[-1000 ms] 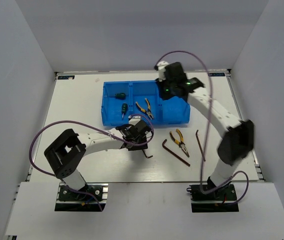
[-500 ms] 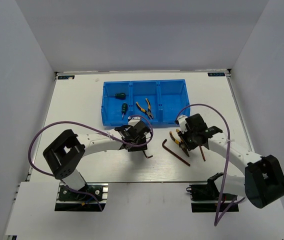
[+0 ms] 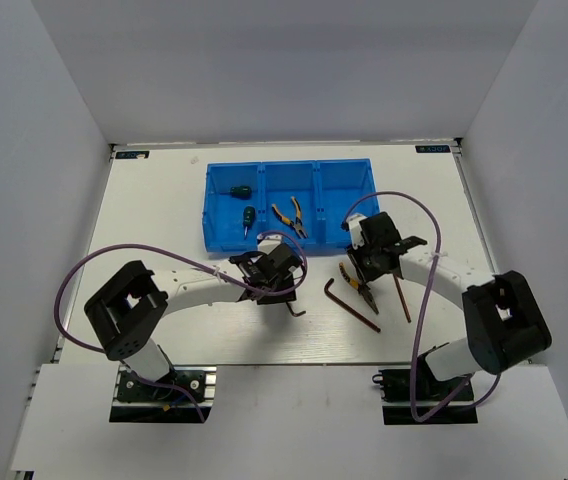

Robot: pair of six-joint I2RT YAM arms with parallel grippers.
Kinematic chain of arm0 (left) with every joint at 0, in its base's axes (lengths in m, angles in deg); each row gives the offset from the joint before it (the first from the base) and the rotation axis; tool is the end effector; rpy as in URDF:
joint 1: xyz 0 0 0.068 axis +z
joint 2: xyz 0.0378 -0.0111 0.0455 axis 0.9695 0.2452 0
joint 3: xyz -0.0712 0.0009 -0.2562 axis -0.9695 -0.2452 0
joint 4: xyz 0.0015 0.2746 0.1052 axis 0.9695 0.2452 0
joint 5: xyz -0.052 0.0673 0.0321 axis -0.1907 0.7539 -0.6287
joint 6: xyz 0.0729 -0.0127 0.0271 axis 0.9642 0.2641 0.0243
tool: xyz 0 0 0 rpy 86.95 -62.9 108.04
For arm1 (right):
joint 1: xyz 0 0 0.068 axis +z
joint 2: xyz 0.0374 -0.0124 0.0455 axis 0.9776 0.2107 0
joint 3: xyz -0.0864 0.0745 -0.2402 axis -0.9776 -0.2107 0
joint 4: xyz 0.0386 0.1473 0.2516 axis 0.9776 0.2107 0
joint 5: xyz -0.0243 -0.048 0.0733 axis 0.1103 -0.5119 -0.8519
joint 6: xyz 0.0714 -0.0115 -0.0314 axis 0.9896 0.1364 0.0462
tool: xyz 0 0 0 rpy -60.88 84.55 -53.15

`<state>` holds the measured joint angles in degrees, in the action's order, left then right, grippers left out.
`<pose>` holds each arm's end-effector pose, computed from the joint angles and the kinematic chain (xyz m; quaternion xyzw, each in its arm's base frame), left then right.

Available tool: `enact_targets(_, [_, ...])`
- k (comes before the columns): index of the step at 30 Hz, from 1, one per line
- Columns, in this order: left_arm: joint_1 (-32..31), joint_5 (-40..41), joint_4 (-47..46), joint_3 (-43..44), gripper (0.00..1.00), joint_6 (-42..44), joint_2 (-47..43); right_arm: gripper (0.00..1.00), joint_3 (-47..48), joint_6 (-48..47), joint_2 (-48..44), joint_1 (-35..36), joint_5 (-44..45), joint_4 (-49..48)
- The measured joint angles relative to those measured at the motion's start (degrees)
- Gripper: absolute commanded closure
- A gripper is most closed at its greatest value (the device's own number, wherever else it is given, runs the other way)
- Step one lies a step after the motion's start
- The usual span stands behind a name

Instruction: Sort the tools into containers

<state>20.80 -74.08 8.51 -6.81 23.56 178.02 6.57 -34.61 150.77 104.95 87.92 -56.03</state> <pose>0.2119 -0.2738 0.1171 -0.0233 0.9678 -0.1106 0.2249 0.2842 0.1416 0.1248 -0.2809 0.9154 0.0233 0.2875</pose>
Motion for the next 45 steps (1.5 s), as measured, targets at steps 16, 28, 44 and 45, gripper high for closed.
enact_targets(16, [-0.04, 0.22, 1.38, 0.02, 0.42, -0.02, -0.04, 1.0, 3.8, 3.78, 6.56, -0.96, -2.34, -0.13])
enact_targets(28, [-0.04, 0.81, 1.22, -0.55, 0.43, -0.28, -4.42, 1.0, 29.31, 3.34, 2.64, -0.17, -23.5, 11.8])
enact_targets(44, [-0.04, 1.68, 1.95, -0.96, 0.49, -1.33, -2.89, 0.75, 65.64, 14.51, 39.71, 4.2, -9.97, 4.9])
enact_targets(45, [-0.02, 1.68, 2.12, -0.96, 0.5, -1.33, -2.23, 0.7, 66.75, 14.32, 41.59, 4.2, -8.98, 4.76])
